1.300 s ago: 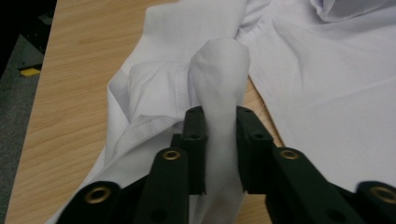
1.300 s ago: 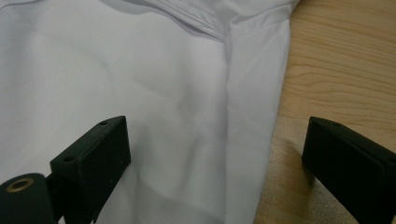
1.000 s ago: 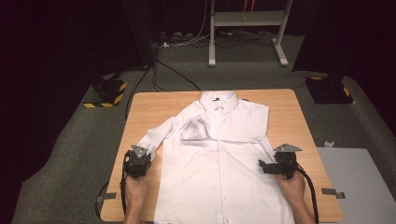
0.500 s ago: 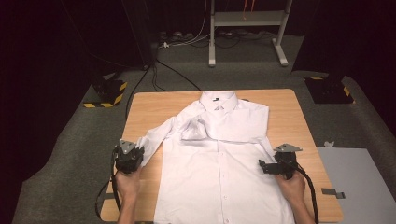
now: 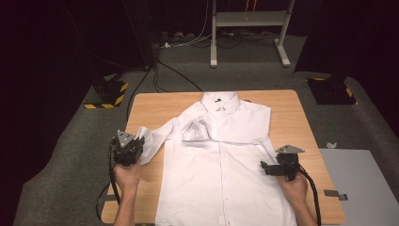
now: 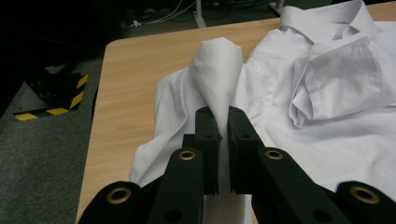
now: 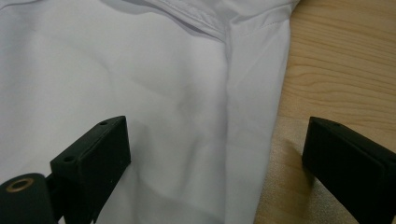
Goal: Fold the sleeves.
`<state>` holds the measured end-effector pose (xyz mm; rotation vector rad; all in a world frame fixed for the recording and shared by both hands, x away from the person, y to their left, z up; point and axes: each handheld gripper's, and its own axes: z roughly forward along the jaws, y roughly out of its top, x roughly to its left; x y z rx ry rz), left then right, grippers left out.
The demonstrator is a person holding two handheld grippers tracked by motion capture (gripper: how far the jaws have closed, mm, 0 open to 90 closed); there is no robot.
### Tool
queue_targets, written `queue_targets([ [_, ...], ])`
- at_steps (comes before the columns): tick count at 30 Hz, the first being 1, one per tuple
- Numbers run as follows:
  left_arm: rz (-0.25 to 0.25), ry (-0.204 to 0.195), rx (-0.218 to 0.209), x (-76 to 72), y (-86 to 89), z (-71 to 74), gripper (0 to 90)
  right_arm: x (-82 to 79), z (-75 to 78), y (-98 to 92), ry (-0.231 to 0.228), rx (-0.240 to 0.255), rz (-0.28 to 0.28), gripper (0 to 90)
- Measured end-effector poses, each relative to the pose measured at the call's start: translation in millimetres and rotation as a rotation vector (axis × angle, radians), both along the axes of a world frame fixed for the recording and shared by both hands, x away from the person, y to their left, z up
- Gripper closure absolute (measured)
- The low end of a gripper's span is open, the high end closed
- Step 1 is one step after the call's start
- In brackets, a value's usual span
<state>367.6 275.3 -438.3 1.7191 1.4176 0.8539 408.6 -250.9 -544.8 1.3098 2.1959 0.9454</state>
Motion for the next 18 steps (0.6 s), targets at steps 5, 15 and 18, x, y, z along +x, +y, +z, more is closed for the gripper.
queue_targets([
  [5, -0.017, -0.012, -0.003, 5.2, -2.2, 9.3, 84.8, 0.0, 0.0, 0.0, 0.001, 0.0, -0.001, 7.4],
  [15, -0.067, -0.004, -0.003, 20.8, -9.1, 29.2, 84.8, 0.0, 0.0, 0.1, 0.001, 0.0, -0.001, 7.2],
  [18, -0.085, -0.005, -0.035, 24.2, -7.8, 34.9, 84.7, 0.0, 0.0, 0.1, 0.001, 0.0, -0.001, 7.2],
])
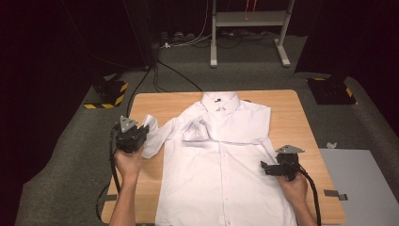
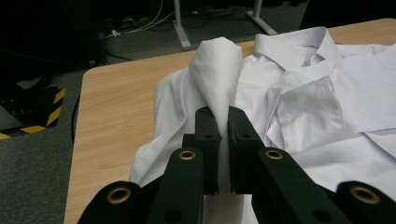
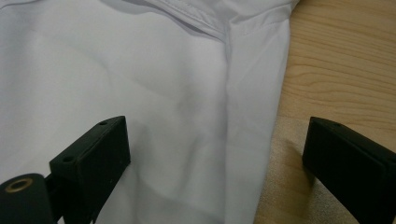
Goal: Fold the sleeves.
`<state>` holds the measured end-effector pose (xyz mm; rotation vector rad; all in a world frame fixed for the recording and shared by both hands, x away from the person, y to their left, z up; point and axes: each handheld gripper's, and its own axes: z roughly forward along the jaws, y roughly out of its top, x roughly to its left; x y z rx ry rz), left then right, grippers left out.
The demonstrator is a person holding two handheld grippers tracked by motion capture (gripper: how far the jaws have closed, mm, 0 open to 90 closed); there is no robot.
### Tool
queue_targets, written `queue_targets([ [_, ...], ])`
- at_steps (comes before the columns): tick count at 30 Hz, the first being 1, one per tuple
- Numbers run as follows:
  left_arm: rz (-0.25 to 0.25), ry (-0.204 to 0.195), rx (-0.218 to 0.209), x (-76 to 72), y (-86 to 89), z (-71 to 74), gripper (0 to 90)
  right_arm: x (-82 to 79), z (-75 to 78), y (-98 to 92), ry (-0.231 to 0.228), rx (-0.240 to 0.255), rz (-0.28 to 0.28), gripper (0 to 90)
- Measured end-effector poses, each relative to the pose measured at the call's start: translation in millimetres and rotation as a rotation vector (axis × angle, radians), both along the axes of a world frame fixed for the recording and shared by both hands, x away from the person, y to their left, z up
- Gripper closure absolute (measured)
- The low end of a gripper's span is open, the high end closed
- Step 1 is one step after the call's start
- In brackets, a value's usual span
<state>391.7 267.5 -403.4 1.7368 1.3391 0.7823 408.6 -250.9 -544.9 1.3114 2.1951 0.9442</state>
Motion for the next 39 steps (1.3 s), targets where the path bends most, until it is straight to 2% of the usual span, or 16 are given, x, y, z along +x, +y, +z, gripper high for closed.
queue_targets([
  [6, -0.022, 0.002, -0.042, 3.4, 1.9, 4.8, 84.7, 0.0, 0.0, 0.0, 0.0, 0.0, 0.0, 7.2],
  [7, -0.038, 0.002, -0.06, 4.5, 1.8, 6.5, 84.7, 0.0, 0.0, 0.0, 0.0, 0.0, 0.0, 7.2],
  [15, -0.112, 0.006, -0.122, 12.1, -3.0, 15.7, 84.7, 0.0, 0.0, 0.0, 0.001, 0.0, 0.0, 7.2],
  [28, -0.167, -0.009, -0.142, 22.7, -16.1, 34.8, 84.7, 0.0, 0.0, 0.5, 0.0, -0.001, 0.003, 7.1],
  [39, -0.22, -0.029, -0.158, 33.5, -37.7, 51.3, 84.8, 0.0, 0.0, 0.5, 0.001, -0.001, 0.003, 7.1],
])
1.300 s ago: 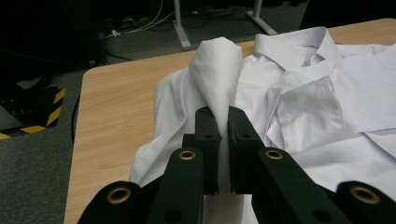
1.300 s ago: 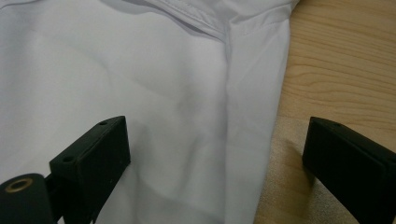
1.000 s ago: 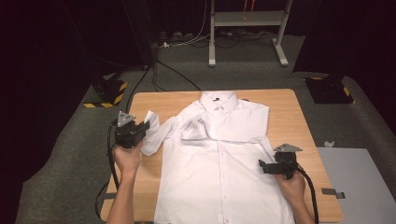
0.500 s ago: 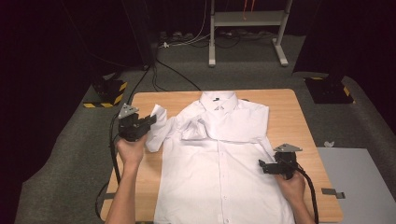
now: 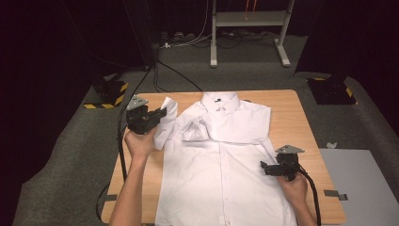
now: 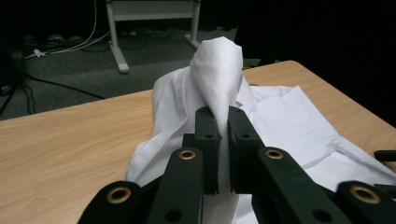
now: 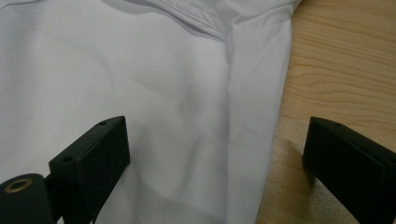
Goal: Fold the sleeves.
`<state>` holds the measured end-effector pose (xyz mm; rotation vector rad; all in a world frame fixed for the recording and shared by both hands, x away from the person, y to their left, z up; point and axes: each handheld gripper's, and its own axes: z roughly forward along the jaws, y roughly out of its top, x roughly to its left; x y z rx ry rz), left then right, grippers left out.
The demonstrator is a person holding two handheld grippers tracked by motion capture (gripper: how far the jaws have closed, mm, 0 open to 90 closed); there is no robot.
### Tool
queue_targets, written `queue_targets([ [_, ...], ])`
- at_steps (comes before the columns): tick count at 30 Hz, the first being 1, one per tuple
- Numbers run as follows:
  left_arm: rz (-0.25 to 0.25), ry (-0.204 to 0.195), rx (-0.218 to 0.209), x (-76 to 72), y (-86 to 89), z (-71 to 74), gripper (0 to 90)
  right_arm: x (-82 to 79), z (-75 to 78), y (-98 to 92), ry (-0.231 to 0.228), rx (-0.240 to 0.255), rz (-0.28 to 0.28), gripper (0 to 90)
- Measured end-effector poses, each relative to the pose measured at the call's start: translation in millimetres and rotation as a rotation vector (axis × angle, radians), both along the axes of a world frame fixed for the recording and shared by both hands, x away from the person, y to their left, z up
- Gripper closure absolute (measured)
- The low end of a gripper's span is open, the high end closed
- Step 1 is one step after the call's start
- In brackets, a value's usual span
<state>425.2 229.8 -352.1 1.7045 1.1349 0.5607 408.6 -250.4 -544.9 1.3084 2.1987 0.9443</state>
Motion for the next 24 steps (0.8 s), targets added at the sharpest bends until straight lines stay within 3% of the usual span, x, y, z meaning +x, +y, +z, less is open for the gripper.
queue_targets([
  [24, -0.07, -0.075, 0.002, 18.9, -42.7, 32.4, 84.7, -0.4, 0.0, 0.9, 0.0, 0.001, 0.012, 7.1],
])
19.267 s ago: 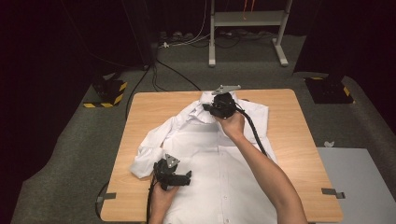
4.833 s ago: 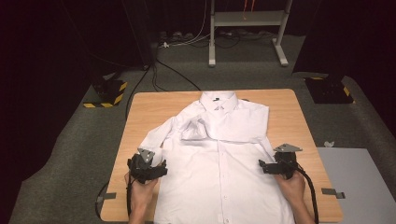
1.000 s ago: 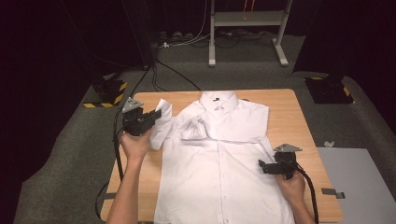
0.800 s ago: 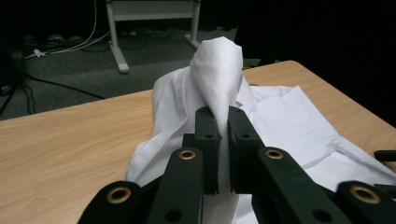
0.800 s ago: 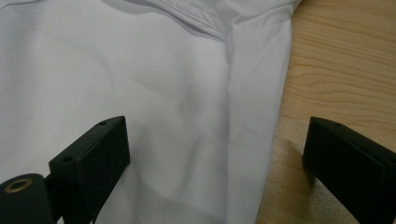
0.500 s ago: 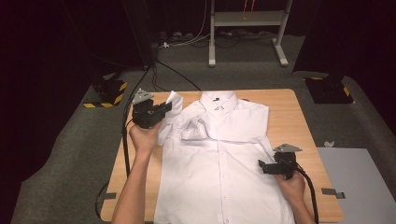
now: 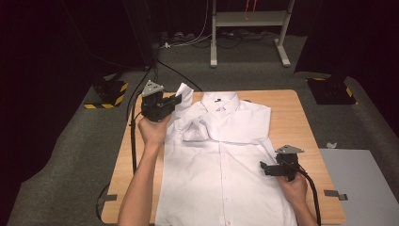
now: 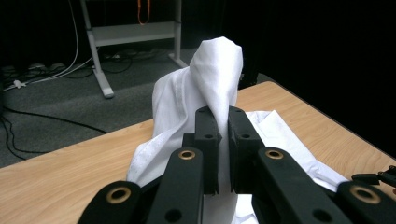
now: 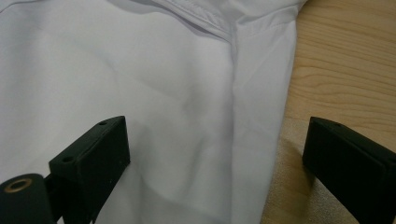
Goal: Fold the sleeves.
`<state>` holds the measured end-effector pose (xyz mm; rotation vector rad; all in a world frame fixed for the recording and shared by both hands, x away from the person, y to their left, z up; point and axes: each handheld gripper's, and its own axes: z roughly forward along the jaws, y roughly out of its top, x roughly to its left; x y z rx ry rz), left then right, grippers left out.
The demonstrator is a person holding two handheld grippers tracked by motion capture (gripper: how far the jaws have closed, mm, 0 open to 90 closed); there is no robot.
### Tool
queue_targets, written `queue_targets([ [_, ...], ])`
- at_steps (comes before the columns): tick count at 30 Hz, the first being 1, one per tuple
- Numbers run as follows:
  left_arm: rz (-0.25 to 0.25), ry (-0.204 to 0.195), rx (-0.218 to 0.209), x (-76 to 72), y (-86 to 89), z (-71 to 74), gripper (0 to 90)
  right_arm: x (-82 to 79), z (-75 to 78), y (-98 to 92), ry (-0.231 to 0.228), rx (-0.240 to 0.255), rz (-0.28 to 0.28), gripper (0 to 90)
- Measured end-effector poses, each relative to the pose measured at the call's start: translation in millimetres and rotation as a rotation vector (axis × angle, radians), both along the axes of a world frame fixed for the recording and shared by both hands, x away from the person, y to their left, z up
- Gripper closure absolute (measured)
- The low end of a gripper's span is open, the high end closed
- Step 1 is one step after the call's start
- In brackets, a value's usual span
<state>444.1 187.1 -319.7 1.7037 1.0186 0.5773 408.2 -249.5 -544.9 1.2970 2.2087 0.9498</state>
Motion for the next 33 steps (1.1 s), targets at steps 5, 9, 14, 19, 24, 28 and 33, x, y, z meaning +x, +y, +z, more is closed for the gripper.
queue_targets([
  [5, -0.017, -0.003, -0.005, 2.8, -8.2, 2.6, 84.7, 0.0, 0.0, 0.0, -0.001, 0.0, 0.0, 7.1],
  [9, -0.03, -0.003, -0.007, 4.2, -13.6, 3.6, 84.7, 0.0, 0.0, 0.2, 0.0, 0.0, -0.001, 7.1],
  [14, -0.038, 0.0, -0.011, 6.8, -17.3, 3.2, 84.7, 0.1, 0.0, 0.2, 0.0, 0.001, -0.001, 7.1],
  [19, -0.054, 0.001, -0.019, 10.8, -24.5, 5.3, 84.7, 0.1, 0.0, 0.3, 0.0, 0.0, -0.001, 7.1],
  [24, -0.072, -0.012, -0.016, 13.6, -33.2, 8.4, 84.7, 0.3, 0.0, 0.3, -0.001, 0.0, 0.003, 7.1],
  [28, -0.093, -0.007, -0.017, 18.8, -45.2, 7.3, 84.7, 0.4, 0.0, 0.3, -0.001, 0.0, 0.004, 7.1],
  [33, -0.11, -0.003, -0.011, 22.3, -54.6, 6.5, 84.7, 0.4, 0.0, 0.2, -0.001, -0.001, 0.005, 7.1],
])
